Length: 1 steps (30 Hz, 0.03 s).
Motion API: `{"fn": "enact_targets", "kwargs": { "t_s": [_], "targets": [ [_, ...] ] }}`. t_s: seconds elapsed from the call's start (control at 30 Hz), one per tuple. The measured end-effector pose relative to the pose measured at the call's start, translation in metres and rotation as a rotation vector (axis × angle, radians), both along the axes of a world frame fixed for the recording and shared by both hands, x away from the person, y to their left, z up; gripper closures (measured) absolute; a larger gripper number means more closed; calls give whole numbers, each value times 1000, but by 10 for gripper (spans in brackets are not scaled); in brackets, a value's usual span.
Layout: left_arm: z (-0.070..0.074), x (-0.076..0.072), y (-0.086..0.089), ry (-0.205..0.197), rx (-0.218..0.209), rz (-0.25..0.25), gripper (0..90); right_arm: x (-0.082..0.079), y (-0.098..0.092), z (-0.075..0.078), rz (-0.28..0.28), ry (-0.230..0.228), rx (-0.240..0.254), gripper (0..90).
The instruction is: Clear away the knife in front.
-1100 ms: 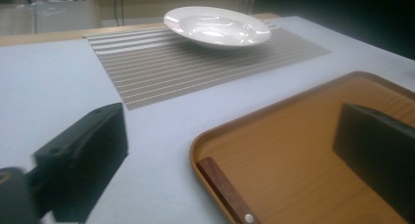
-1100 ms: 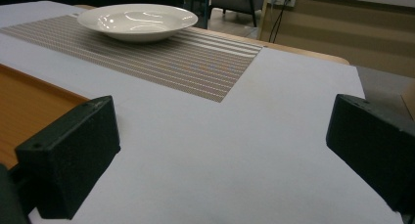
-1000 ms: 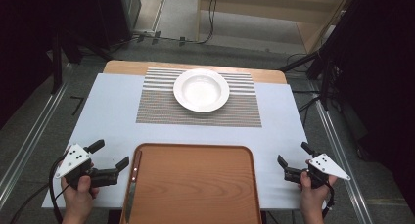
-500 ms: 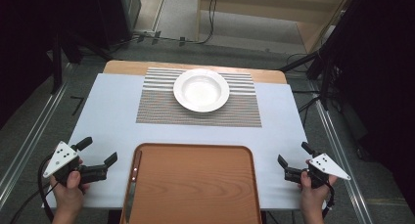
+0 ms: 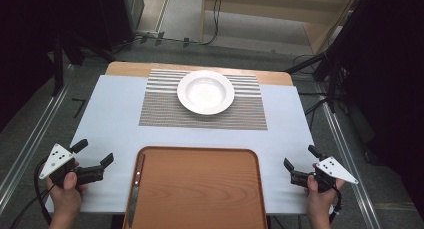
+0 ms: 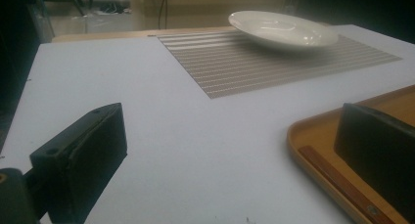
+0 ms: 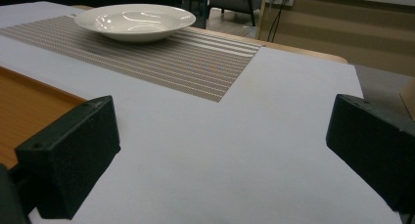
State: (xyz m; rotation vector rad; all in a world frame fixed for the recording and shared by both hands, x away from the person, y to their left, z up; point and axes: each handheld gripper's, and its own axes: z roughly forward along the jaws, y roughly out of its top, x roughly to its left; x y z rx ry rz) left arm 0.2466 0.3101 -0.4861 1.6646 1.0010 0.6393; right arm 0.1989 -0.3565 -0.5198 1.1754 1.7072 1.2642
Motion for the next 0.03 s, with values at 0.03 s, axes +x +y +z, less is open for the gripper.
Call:
{"fn": "enact_targets", "kwargs": {
  "t_s": [0.03],
  "targets": [
    [0, 0, -1, 0, 5, 1, 0, 0, 0, 0, -2, 2, 2, 0]
  ]
}}
